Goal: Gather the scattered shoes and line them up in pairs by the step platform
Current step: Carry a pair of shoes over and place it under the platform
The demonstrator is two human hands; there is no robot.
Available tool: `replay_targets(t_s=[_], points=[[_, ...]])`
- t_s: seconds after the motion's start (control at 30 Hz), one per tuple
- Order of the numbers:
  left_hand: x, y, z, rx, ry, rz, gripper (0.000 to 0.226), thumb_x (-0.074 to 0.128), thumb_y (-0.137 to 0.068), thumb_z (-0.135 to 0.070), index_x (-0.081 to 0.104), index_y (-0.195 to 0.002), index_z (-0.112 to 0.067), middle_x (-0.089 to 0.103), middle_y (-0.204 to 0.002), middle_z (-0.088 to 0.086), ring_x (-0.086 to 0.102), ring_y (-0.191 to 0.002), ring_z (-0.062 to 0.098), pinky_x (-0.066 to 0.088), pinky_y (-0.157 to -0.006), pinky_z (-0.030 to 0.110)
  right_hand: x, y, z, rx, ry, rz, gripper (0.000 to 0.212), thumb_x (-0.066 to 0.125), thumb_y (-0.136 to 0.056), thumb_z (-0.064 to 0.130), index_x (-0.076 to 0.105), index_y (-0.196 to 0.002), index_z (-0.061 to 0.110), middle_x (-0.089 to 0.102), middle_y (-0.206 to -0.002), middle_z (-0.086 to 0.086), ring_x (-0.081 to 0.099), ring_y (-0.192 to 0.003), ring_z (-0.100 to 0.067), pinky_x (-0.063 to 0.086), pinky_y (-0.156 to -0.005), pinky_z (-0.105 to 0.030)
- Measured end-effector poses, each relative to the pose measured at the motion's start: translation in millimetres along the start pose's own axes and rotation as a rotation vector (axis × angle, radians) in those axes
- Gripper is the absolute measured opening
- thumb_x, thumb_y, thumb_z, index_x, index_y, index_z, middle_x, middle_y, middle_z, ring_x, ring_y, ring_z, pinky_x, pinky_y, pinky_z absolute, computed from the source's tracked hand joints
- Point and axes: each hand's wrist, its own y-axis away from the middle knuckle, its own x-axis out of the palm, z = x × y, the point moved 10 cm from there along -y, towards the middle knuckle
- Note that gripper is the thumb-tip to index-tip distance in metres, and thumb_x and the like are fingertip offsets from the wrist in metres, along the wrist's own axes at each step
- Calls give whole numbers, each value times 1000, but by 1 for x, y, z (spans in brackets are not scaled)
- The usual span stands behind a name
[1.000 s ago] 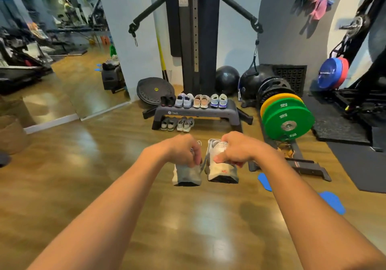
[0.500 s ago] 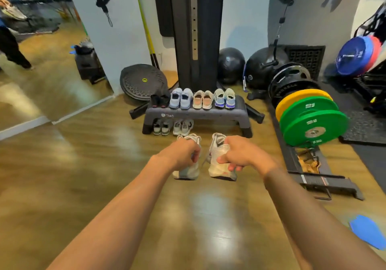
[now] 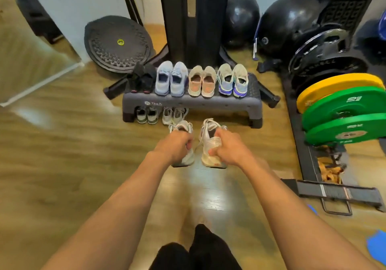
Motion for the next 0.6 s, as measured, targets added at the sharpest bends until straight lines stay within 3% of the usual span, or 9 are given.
replay_targets(t_s=[0.1,0.3,0.6], points=[[15,-61,23,0,11,19,24,48,-79,0,57,-78,-22,53,-92,-1,45,-87,18,33,-60,24,10,-66,-6,20,-16,-19,34,73,-75,31,53,-101,24,64,-105,-8,58,-93,-31,51,-80,-41],[80,-198,94,-87,107,3,29,47,-75,4,50,-74,-25,50,-95,-1,44,-98,21,47,-80,42,61,-208,-50,65,-51,-34,25,70,-81,29,47,-92,28,59,-94,2,59,-84,-25,53,-74,-45],[241,-384,194,-62,173,-168,22,58,-76,2,58,-74,-20,48,-87,-5,43,-89,16,48,-71,38,200,-420,-168,118,-45,-76,24,63,-89,30,43,-101,34,54,-104,7,56,-89,-22,46,-72,-36]])
